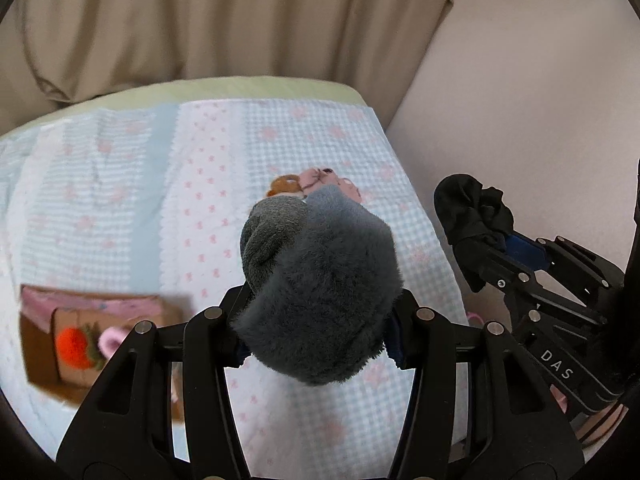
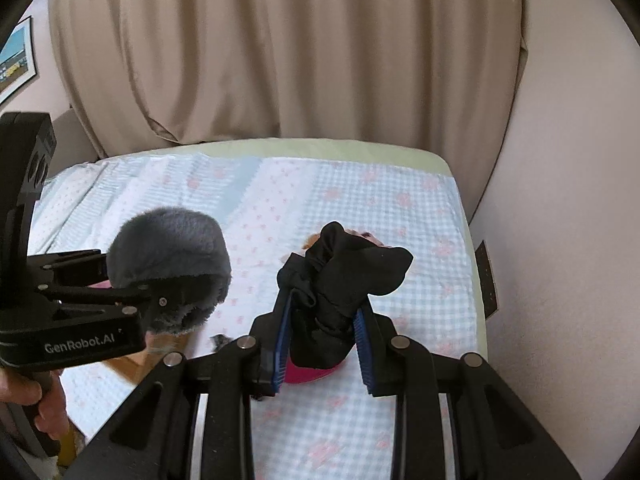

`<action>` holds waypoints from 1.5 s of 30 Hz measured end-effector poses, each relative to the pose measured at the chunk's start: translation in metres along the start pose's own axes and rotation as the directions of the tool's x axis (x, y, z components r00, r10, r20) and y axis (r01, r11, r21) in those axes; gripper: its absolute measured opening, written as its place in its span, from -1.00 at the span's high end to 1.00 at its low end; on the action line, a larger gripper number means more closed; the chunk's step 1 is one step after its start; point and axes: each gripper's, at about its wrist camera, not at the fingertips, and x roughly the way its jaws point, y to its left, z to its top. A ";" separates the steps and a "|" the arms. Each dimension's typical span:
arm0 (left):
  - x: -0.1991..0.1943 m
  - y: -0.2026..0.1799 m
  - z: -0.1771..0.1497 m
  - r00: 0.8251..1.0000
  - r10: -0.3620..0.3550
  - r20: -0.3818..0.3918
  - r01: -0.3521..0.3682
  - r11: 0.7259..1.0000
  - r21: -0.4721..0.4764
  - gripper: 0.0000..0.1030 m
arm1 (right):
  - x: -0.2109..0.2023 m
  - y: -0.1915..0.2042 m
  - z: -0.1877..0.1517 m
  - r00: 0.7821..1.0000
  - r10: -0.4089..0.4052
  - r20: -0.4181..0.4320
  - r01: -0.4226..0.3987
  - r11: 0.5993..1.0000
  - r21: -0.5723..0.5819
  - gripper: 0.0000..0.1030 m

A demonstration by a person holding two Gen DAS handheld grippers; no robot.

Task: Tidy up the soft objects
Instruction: 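Carry the grey hat and black sock over the box and release both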

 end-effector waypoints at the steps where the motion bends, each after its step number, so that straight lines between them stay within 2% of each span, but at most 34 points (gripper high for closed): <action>1: -0.009 0.004 -0.003 1.000 0.004 0.006 -0.004 1.000 -0.009 0.09 | -0.008 0.007 0.002 1.000 0.004 0.003 -0.004 1.000 -0.003 0.48; 11: -0.089 0.077 -0.032 0.996 0.075 0.043 -0.072 0.996 -0.049 0.09 | -0.045 0.082 0.009 0.997 0.075 0.016 -0.075 0.997 -0.008 0.48; 22: -0.123 0.201 -0.066 0.993 0.114 -0.017 -0.115 0.992 -0.043 0.09 | -0.036 0.193 0.007 0.996 0.086 -0.010 -0.086 0.996 0.000 0.48; 30: -0.112 0.295 -0.077 0.985 0.140 -0.098 -0.143 0.990 -0.021 0.09 | 0.012 0.272 0.002 0.992 0.085 -0.094 -0.082 0.996 0.037 0.48; 37: -0.069 0.358 -0.092 0.971 0.135 -0.196 -0.134 0.991 0.014 0.09 | 0.070 0.326 -0.007 0.976 0.084 -0.203 -0.064 0.993 0.101 0.48; 41: -0.040 0.372 -0.102 0.957 0.120 -0.263 -0.117 0.993 0.028 0.09 | 0.103 0.339 -0.016 0.956 0.078 -0.284 -0.034 0.987 0.158 0.48; 45: -0.012 0.381 -0.110 0.943 0.107 -0.314 -0.102 0.994 0.034 0.09 | 0.138 0.340 -0.030 0.922 0.105 -0.372 -0.007 0.966 0.257 0.48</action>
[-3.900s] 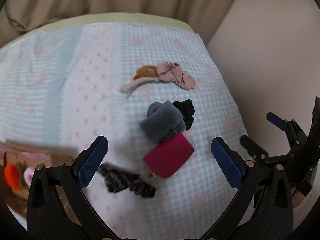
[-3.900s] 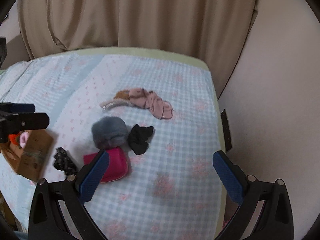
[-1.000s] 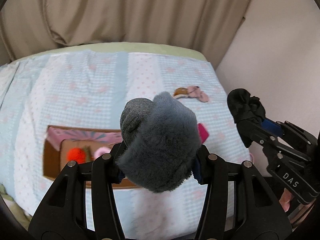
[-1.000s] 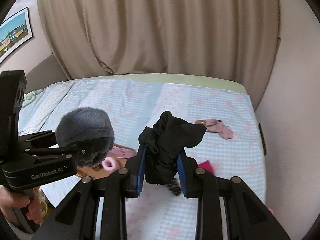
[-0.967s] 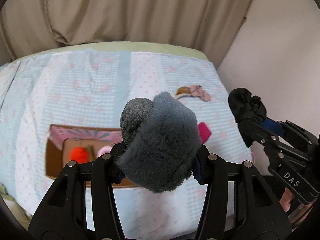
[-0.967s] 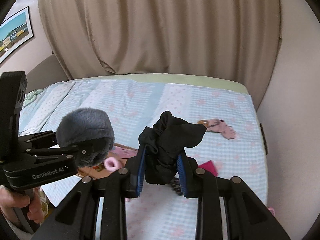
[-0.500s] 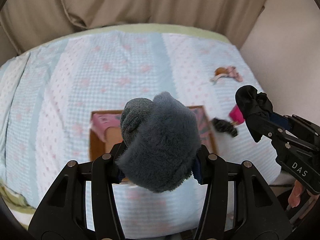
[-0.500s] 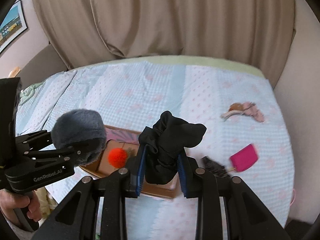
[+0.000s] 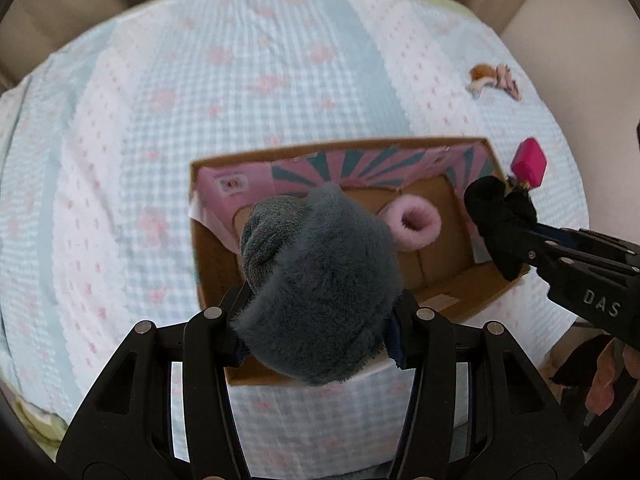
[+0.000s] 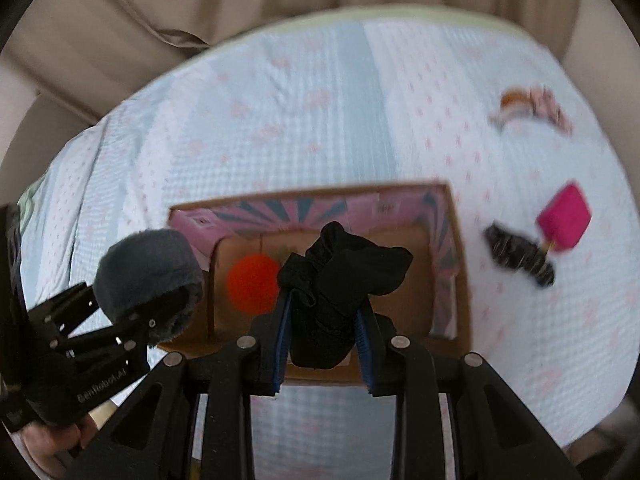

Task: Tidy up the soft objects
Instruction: 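Carry the grey hat and black sock over the box and release both, then move both grippers away from the box toward the magenta pouch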

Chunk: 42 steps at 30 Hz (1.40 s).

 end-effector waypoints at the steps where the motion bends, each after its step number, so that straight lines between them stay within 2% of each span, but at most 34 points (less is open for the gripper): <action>1: 0.005 0.000 0.000 1.000 -0.002 -0.009 0.002 1.000 0.006 0.08 | 0.009 -0.002 0.000 1.000 0.000 -0.025 0.001 1.000 0.024 0.48; 5: 0.031 -0.002 0.001 0.999 0.012 -0.041 -0.010 0.999 0.039 0.07 | 0.043 -0.016 0.000 0.994 0.006 -0.112 0.007 0.993 0.114 0.48; 10: 0.048 -0.006 -0.001 0.997 0.025 -0.078 -0.019 0.996 0.086 0.07 | 0.066 -0.025 0.002 0.986 0.020 -0.166 0.008 0.986 0.167 0.48; 11: 0.047 -0.009 -0.002 0.997 0.017 -0.071 -0.009 0.995 0.104 0.05 | 0.069 -0.025 0.002 0.985 0.013 -0.175 0.016 0.987 0.161 0.48; 12: 0.044 -0.011 -0.002 0.998 0.010 -0.055 -0.004 0.993 0.118 -0.18 | 0.070 -0.024 0.002 0.984 0.004 -0.177 0.025 0.987 0.156 0.48; 13: 0.040 -0.015 -0.003 0.999 0.002 -0.038 0.003 0.991 0.135 -0.62 | 0.071 -0.023 0.002 0.984 0.001 -0.177 0.027 0.988 0.154 0.38; 14: 0.035 -0.017 -0.002 1.000 0.012 -0.024 -0.008 0.989 0.150 -0.85 | 0.071 -0.023 0.001 0.984 0.007 -0.176 0.022 0.987 0.159 -0.06; 15: 0.032 -0.019 -0.003 1.000 0.027 -0.003 -0.026 0.986 0.165 -0.99 | 0.072 -0.024 0.002 0.985 0.012 -0.173 0.017 0.986 0.166 -0.38; 16: 0.029 -0.021 -0.003 0.999 0.041 0.005 -0.041 0.983 0.178 -0.99 | 0.071 -0.024 0.002 0.986 0.020 -0.166 0.009 0.985 0.174 -0.99; 19: 0.030 -0.019 -0.002 0.999 0.029 -0.014 -0.026 0.985 0.170 -0.99 | 0.068 -0.026 0.003 0.989 0.057 -0.133 -0.031 0.982 0.189 -1.00; 22: 0.030 -0.018 -0.002 1.000 0.020 -0.024 -0.016 0.989 0.149 -0.99 | 0.068 -0.031 0.002 0.989 0.061 -0.136 -0.033 0.980 0.196 -1.00; 29: 0.017 -0.020 -0.006 1.000 0.019 -0.002 -0.019 0.992 0.122 -0.99 | 0.059 -0.036 0.001 0.990 0.087 -0.110 -0.062 0.974 0.217 -1.00; 37: -0.011 -0.021 -0.011 0.997 0.062 0.037 -0.066 0.993 0.097 -0.99 | 0.031 -0.028 0.005 0.995 0.072 -0.065 -0.061 0.986 0.153 -1.00; 42: -0.040 -0.023 -0.010 0.993 0.082 0.085 -0.088 0.994 0.066 -0.99 | -0.004 -0.027 0.010 1.000 0.029 0.007 -0.030 0.994 0.103 -1.00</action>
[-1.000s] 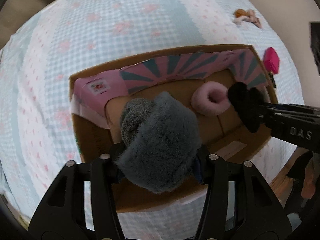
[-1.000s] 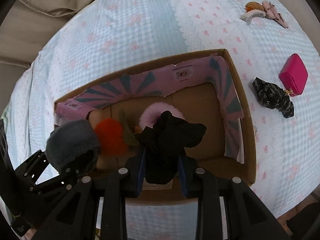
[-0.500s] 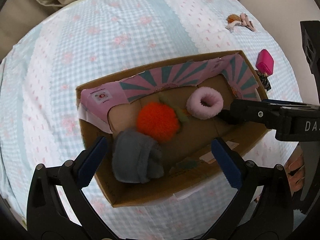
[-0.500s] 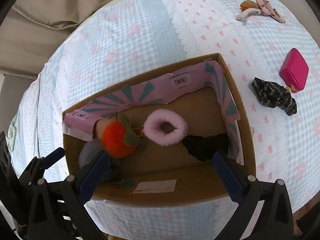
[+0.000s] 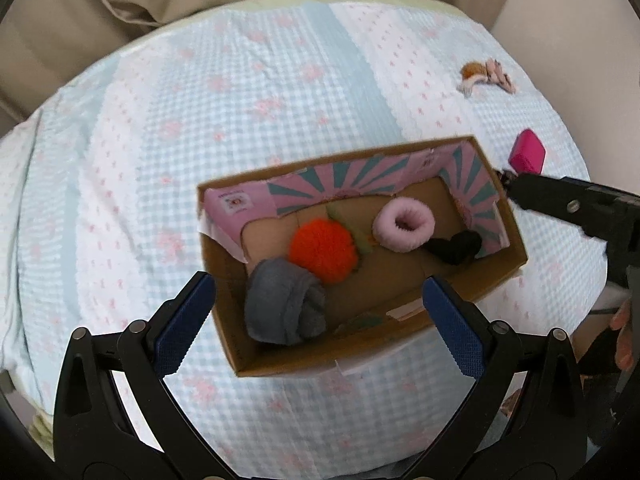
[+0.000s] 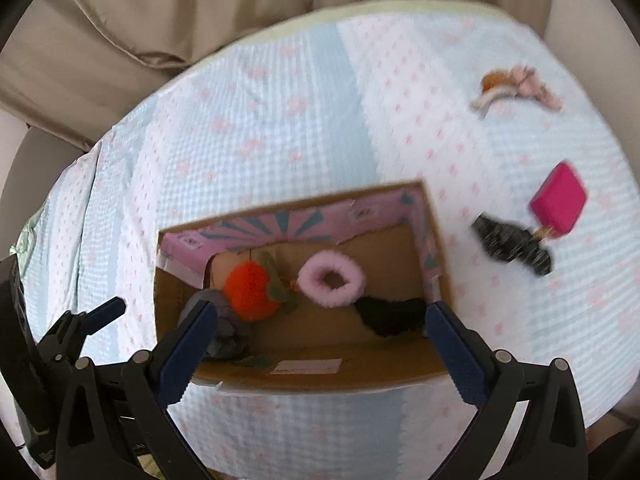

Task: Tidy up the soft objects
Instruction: 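Move both grippers away from the box toward the magenta pouch, then grasp the black scrunchie with the left gripper while the right grasps the magenta pouch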

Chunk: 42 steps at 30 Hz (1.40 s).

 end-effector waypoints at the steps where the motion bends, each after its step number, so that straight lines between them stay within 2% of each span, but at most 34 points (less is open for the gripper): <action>1: -0.007 -0.002 0.001 1.000 0.015 0.011 -0.015 1.000 -0.004 -0.99 | -0.009 -0.001 0.001 1.000 -0.011 0.022 0.011 1.000 -0.006 -1.00; 5: -0.034 -0.011 0.008 0.997 0.044 0.058 -0.043 0.999 -0.016 -0.99 | -0.045 -0.006 0.005 0.993 -0.045 0.112 0.047 0.999 -0.015 -1.00; 11: -0.064 -0.043 0.018 0.992 0.061 0.113 -0.056 0.997 -0.045 -0.99 | -0.102 -0.041 0.016 0.965 -0.143 0.221 0.139 0.990 0.035 -1.00; 15: -0.074 -0.071 0.021 0.991 0.040 0.129 -0.029 0.996 -0.082 -0.99 | -0.126 -0.077 0.023 0.950 -0.199 0.242 0.180 0.979 0.098 -1.00; 19: -0.076 -0.112 0.025 0.991 0.013 0.135 0.000 0.995 -0.095 -0.99 | -0.143 -0.123 0.031 0.944 -0.228 0.237 0.195 0.969 0.154 -1.00; 22: -0.072 -0.149 0.030 0.991 0.023 0.128 -0.011 0.995 -0.097 -0.99 | -0.152 -0.153 0.035 0.947 -0.226 0.229 0.187 0.966 0.178 -1.00; 25: -0.067 -0.181 0.036 0.992 0.005 0.124 0.010 0.993 -0.117 -0.99 | -0.154 -0.185 0.040 0.955 -0.215 0.204 0.176 0.966 0.189 -1.00; 31: -0.039 -0.244 0.048 0.995 -0.017 0.097 0.030 0.991 -0.134 -0.99 | -0.145 -0.235 0.051 0.975 -0.160 0.157 0.124 0.968 0.219 -1.00; 35: -0.005 -0.284 0.055 0.996 -0.062 0.057 0.070 0.983 -0.169 -0.99 | -0.125 -0.268 0.063 0.988 -0.114 0.109 0.083 0.963 0.256 -1.00; 42: 0.071 -0.316 0.068 0.993 -0.115 -0.040 0.100 0.959 -0.264 -0.99 | -0.072 -0.308 0.086 0.999 -0.038 0.017 0.031 0.949 0.315 -1.00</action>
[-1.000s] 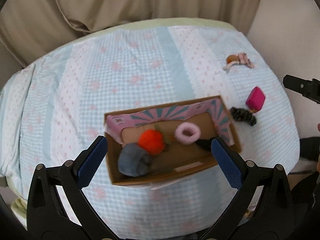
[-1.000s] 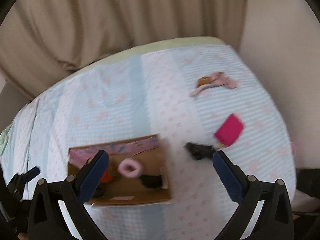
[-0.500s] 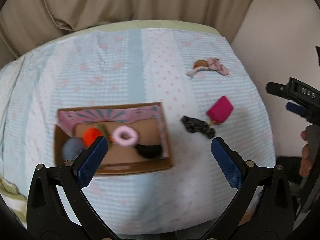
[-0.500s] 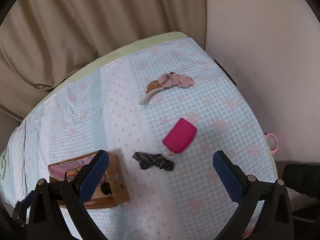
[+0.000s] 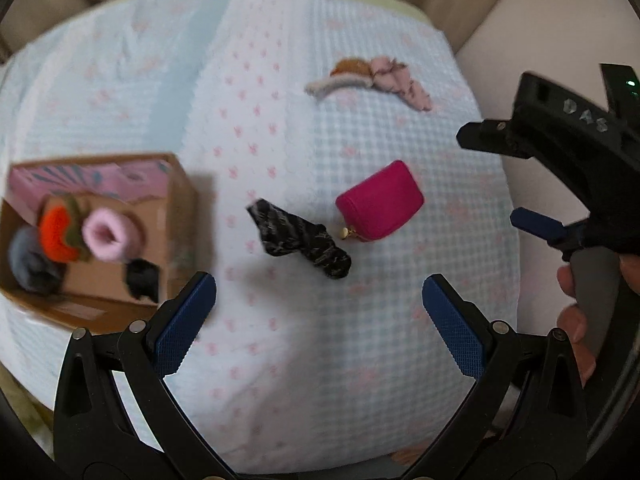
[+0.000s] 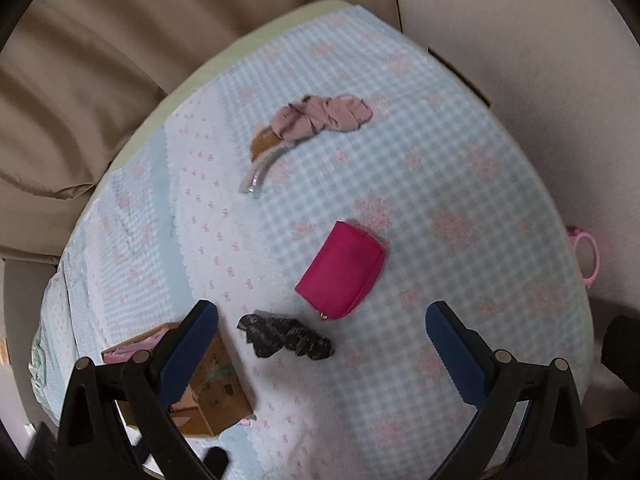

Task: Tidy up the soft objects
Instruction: 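Grasp the black scrunchie with the left gripper while the right grasps the magenta pouch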

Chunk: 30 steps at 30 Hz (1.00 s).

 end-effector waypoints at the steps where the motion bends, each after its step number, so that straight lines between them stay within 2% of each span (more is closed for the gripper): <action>1: 0.012 0.001 0.002 1.000 0.004 -0.014 -0.004 1.000 -0.019 -0.99 | 0.009 -0.002 0.004 1.000 0.004 -0.013 -0.004 1.000 0.008 -1.00; 4: 0.050 0.006 0.006 0.997 0.009 -0.077 -0.017 0.995 -0.095 -0.98 | 0.034 -0.011 0.016 0.999 0.008 -0.050 -0.007 0.999 0.034 -1.00; 7: 0.086 0.017 0.005 0.989 -0.016 -0.148 -0.015 0.979 -0.205 -0.95 | 0.059 -0.019 0.027 0.996 0.014 -0.089 -0.007 0.997 0.073 -1.00; 9: 0.107 0.027 0.004 0.983 -0.035 -0.179 -0.019 0.957 -0.290 -0.92 | 0.075 -0.023 0.031 0.994 0.009 -0.113 0.002 0.996 0.093 -1.00; 13: 0.136 0.042 0.002 0.980 -0.045 -0.195 -0.037 0.916 -0.398 -0.82 | 0.109 -0.032 0.034 0.986 0.007 -0.165 0.017 0.989 0.145 -0.99; 15: 0.148 0.048 0.001 0.978 -0.055 -0.200 -0.038 0.899 -0.436 -0.70 | 0.123 -0.034 0.032 0.982 0.011 -0.188 0.021 0.986 0.165 -0.86; 16: 0.152 0.051 0.000 0.978 -0.061 -0.201 -0.037 0.893 -0.448 -0.62 | 0.130 -0.035 0.031 0.980 0.013 -0.198 0.023 0.984 0.175 -0.83; 18: 0.159 0.054 0.001 0.979 -0.068 -0.190 -0.029 0.885 -0.465 -0.62 | 0.142 -0.036 0.028 0.976 0.023 -0.217 0.020 0.980 0.196 -0.82; 23: 0.167 0.053 0.008 0.983 -0.044 -0.178 -0.042 0.891 -0.453 -0.62 | 0.163 -0.041 0.023 0.972 0.037 -0.233 0.028 0.963 0.269 -0.82; 24: 0.168 0.053 0.010 0.983 -0.040 -0.180 -0.047 0.891 -0.452 -0.62 | 0.166 -0.043 0.022 0.971 0.037 -0.235 0.032 0.959 0.283 -0.79; 25: 0.169 0.053 0.012 0.983 -0.035 -0.182 -0.052 0.890 -0.452 -0.58 | 0.170 -0.045 0.021 0.971 0.038 -0.238 0.036 0.954 0.298 -0.62; 26: 0.168 0.053 0.013 0.983 -0.024 -0.184 -0.062 0.892 -0.449 -0.51 | 0.174 -0.047 0.020 0.970 0.040 -0.240 0.038 0.949 0.312 -0.46; 28: 0.168 0.050 0.016 0.982 0.001 -0.188 -0.084 0.898 -0.431 -0.17 | 0.177 -0.049 0.018 0.969 0.046 -0.243 0.039 0.942 0.334 -0.36; 30: 0.163 0.049 0.022 0.985 -0.013 -0.173 -0.063 0.905 -0.421 0.06 | 0.179 -0.049 0.017 0.970 0.032 -0.241 0.053 0.940 0.338 -0.24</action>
